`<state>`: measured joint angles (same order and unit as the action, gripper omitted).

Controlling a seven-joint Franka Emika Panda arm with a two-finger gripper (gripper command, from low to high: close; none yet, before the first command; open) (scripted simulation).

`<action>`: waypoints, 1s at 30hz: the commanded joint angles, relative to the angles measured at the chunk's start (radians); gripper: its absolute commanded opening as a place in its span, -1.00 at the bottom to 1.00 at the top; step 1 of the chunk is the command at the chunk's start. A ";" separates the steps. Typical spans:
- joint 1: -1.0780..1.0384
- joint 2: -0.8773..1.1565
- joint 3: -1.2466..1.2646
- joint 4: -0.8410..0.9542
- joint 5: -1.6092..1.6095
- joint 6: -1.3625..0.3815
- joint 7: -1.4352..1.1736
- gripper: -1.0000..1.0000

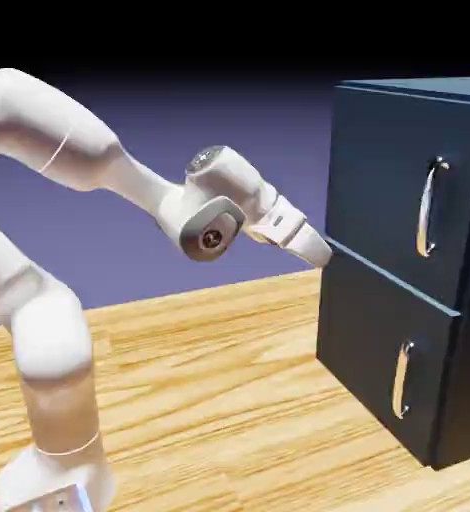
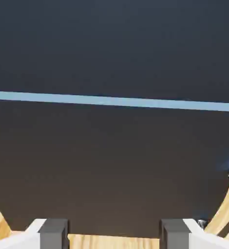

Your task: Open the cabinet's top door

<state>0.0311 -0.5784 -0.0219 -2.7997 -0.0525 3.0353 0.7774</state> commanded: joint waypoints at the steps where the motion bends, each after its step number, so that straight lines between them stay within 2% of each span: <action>1: 0.016 -0.007 -0.018 0.009 -0.044 -0.001 0.030 0.00; 30: 0.474 -0.210 -0.544 0.257 -1.305 -0.044 0.905 0.00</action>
<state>0.5050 -0.7884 -0.5657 -2.5426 -1.3572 2.9916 1.6829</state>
